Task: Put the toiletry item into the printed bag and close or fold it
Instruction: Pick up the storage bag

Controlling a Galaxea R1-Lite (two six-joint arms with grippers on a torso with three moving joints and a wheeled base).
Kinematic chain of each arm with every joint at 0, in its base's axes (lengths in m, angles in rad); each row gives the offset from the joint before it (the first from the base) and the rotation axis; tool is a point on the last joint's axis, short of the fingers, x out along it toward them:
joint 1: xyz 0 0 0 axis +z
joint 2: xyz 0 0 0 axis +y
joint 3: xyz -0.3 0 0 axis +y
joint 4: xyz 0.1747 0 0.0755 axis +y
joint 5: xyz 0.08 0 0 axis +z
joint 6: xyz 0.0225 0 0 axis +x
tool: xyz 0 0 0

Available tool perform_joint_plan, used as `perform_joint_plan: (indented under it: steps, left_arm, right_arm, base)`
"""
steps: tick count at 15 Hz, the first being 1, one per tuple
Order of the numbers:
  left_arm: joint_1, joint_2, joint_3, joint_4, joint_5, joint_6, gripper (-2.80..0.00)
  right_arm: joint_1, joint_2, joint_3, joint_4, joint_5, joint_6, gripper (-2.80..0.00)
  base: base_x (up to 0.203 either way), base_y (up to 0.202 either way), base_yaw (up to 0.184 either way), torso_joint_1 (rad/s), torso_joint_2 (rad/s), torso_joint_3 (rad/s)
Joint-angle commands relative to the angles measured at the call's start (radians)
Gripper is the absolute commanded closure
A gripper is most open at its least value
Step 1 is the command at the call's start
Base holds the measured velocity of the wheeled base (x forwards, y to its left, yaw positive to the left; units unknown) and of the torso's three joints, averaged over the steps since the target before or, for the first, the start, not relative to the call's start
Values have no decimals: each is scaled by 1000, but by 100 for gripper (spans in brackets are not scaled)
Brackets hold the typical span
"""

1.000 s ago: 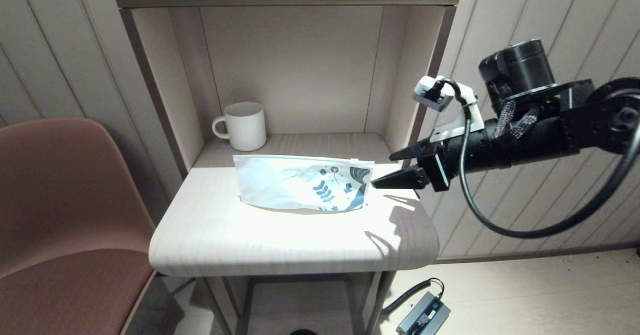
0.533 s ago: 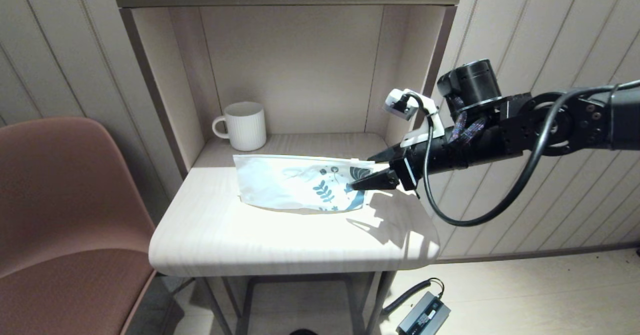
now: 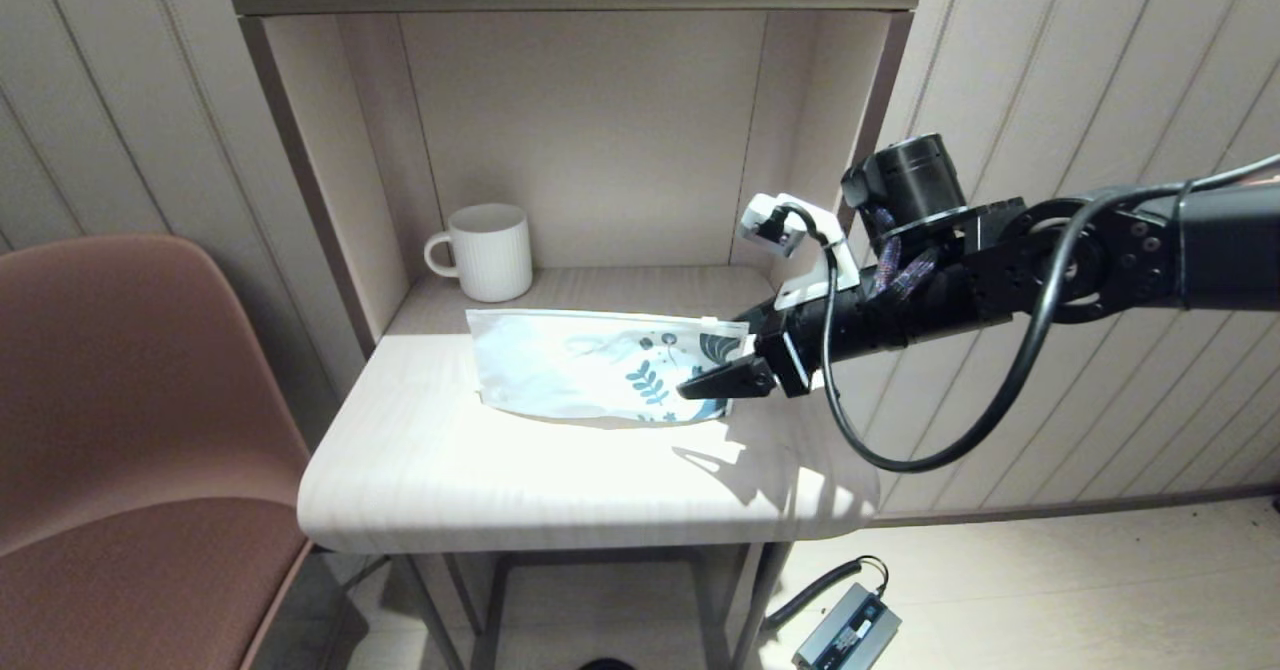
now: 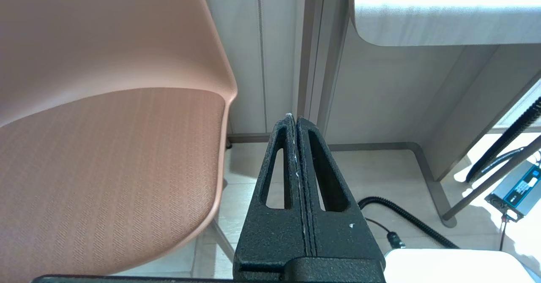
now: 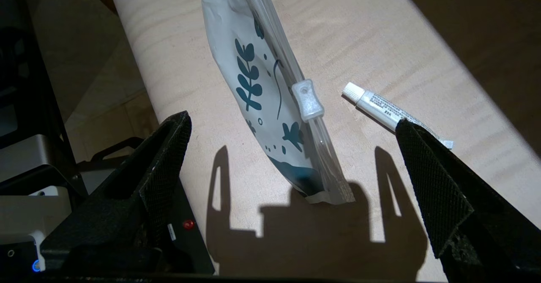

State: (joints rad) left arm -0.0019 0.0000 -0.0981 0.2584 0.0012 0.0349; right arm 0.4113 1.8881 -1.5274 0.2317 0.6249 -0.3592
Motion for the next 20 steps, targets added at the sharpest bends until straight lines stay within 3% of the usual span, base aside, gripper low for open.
perform_joint_plan:
  steps: [1, 9, 10, 20]
  left_arm:
    - [0, 0, 0, 1, 0, 0, 0]
    - [0, 0, 0, 2, 0, 0, 0]
    - [0, 0, 0, 2, 0, 0, 0]
    - [-1, 0, 0, 1, 0, -1, 0]
  right_arm:
    - [0, 3, 3, 1, 4, -6, -280]
    - [-5, 13, -1, -5, 4, -12, -280]
    - [-5, 13, 0, -5, 4, -12, 0]
    - [0, 25, 1, -6, 7, -13, 0]
  base:
    - [0, 0, 0, 0, 0, 0]
    - [0, 0, 0, 0, 0, 0]
    - [0, 0, 0, 0, 0, 0]
    - [0, 0, 0, 0, 0, 0]
